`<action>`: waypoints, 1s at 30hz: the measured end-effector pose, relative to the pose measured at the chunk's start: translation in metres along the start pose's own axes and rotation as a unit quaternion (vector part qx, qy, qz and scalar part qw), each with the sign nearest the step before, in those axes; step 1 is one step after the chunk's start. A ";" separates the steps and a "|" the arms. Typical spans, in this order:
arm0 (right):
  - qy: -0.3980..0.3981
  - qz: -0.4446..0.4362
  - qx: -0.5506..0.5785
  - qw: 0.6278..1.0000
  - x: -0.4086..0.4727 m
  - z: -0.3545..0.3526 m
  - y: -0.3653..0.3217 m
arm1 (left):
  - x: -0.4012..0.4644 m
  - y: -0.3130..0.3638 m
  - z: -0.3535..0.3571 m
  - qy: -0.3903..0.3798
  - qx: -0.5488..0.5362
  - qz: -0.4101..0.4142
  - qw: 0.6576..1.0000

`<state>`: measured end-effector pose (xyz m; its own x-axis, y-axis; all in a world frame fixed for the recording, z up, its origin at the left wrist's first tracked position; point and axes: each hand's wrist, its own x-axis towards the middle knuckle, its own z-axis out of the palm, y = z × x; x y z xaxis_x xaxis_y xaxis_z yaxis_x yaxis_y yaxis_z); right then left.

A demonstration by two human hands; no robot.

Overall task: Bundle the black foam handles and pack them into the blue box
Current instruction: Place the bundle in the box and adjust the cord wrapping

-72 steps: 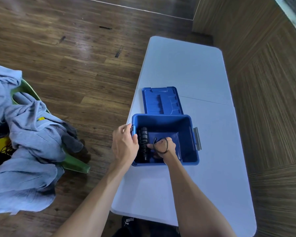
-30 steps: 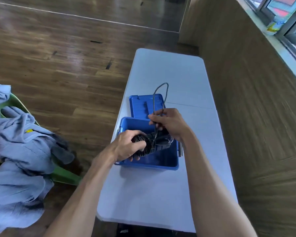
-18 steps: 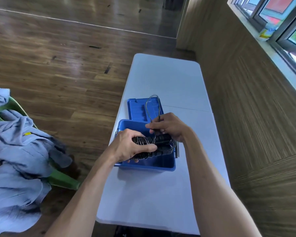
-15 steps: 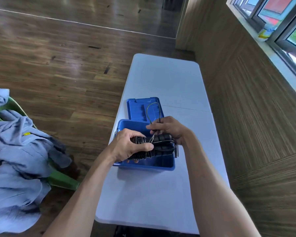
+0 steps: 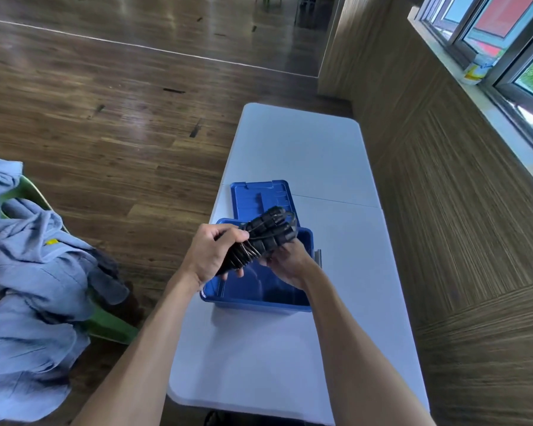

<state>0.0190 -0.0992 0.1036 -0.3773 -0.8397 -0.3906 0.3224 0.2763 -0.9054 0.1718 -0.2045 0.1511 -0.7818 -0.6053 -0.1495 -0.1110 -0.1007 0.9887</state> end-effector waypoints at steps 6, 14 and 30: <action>0.047 0.021 -0.221 0.974 -0.003 0.008 -0.001 | 0.007 -0.006 -0.010 0.085 0.064 -0.009 0.994; 0.123 -0.068 -0.458 0.878 -0.002 0.017 -0.009 | 0.007 -0.014 0.007 0.263 0.086 -0.027 0.961; 0.197 -0.315 -0.580 0.725 -0.013 0.027 -0.040 | 0.014 -0.017 0.009 0.236 0.181 -0.030 0.954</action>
<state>0.0344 -0.1125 0.1496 -0.4257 -0.8344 0.3500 -0.8818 0.2958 -0.3674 0.1573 -0.2042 0.1323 -0.4140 -0.9037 -0.1097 -0.4178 0.0815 0.9049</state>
